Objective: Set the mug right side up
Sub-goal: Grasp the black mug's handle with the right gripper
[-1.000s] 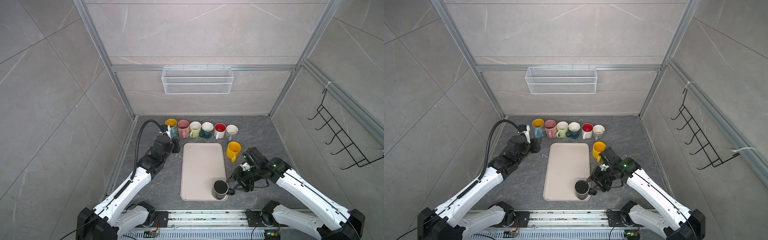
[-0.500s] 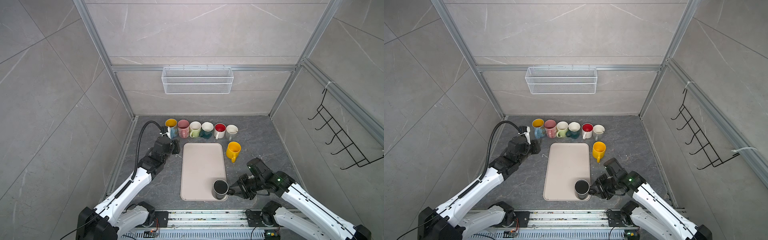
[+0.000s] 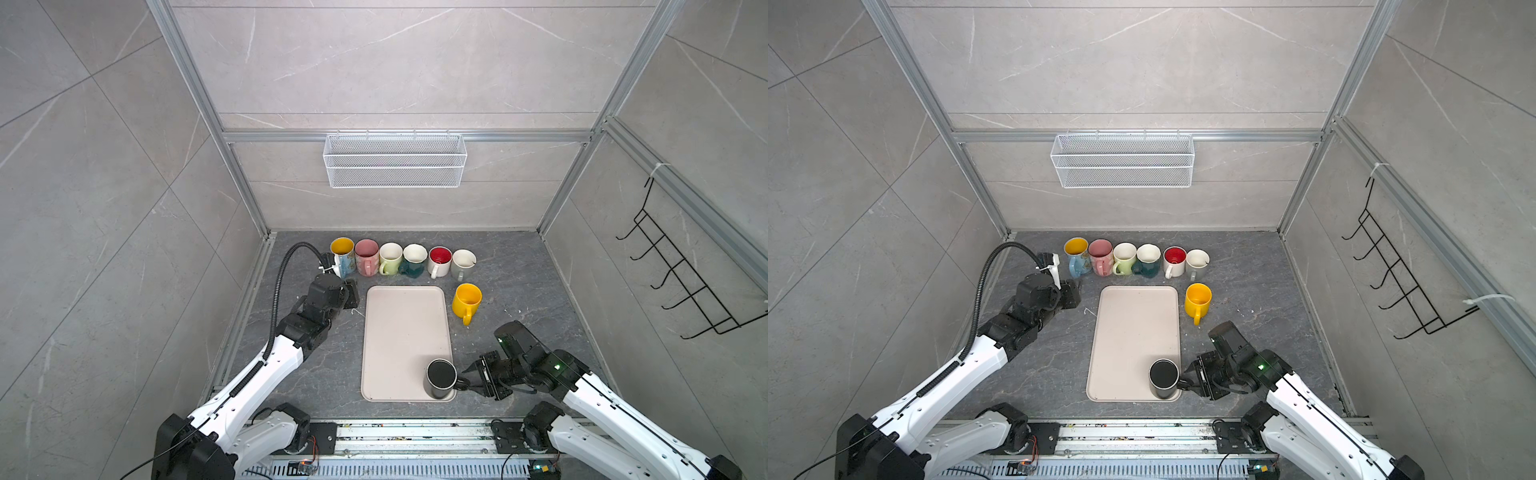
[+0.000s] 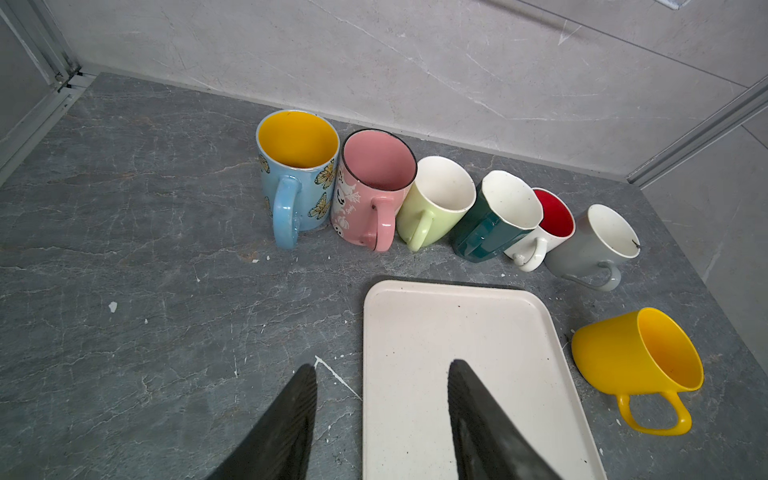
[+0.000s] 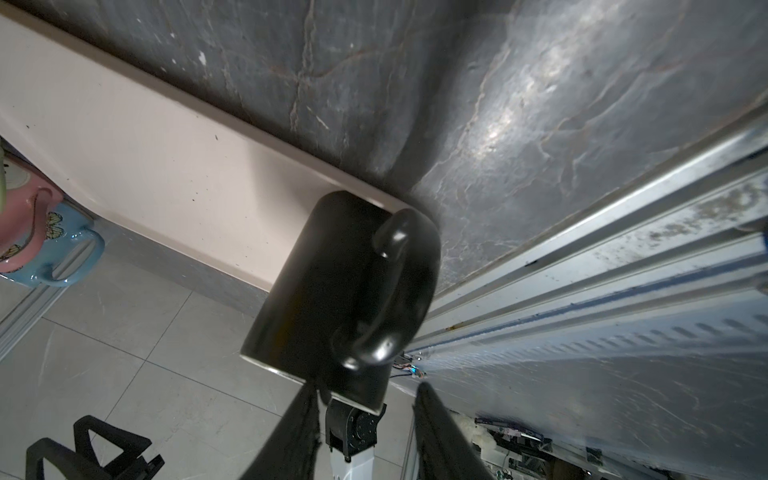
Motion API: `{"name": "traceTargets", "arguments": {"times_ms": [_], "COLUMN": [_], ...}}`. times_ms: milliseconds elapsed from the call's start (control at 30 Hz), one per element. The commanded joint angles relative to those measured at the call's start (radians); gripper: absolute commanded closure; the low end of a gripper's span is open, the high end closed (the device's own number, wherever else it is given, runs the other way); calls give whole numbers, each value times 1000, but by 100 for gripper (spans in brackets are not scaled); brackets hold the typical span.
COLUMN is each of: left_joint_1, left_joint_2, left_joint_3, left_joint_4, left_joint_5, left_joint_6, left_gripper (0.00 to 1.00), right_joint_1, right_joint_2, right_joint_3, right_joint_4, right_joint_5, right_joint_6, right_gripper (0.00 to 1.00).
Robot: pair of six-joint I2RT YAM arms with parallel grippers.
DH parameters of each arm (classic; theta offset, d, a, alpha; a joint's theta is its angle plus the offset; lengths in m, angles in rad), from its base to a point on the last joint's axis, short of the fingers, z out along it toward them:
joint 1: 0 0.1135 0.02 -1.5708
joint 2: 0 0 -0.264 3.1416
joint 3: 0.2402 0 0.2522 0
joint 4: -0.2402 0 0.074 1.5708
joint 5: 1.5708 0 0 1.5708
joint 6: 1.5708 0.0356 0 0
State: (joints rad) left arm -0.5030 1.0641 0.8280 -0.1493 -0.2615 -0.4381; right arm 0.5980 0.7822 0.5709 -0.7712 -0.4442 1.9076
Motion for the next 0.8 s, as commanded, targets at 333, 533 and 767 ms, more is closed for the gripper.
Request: {"name": "traceTargets", "arguments": {"times_ms": [333,533,767], "left_joint_1": [7,6,7], "left_joint_2": [-26,-26,-26], "left_joint_3": [0,-3,-5], "left_joint_4": [9,4,-5], "left_joint_5": [-34,-36,-42], "left_joint_6": [12,14,17], "left_gripper": [46,46,46], "right_joint_1": [-3,-3,-3], "right_joint_2": [128,164,227], "right_joint_3": [4,-7,-6], "right_joint_4": [85,123,179], "right_joint_5": [-13,-34,-66], "right_joint_6": [19,12,-10], "right_gripper": [59,60,62]}}
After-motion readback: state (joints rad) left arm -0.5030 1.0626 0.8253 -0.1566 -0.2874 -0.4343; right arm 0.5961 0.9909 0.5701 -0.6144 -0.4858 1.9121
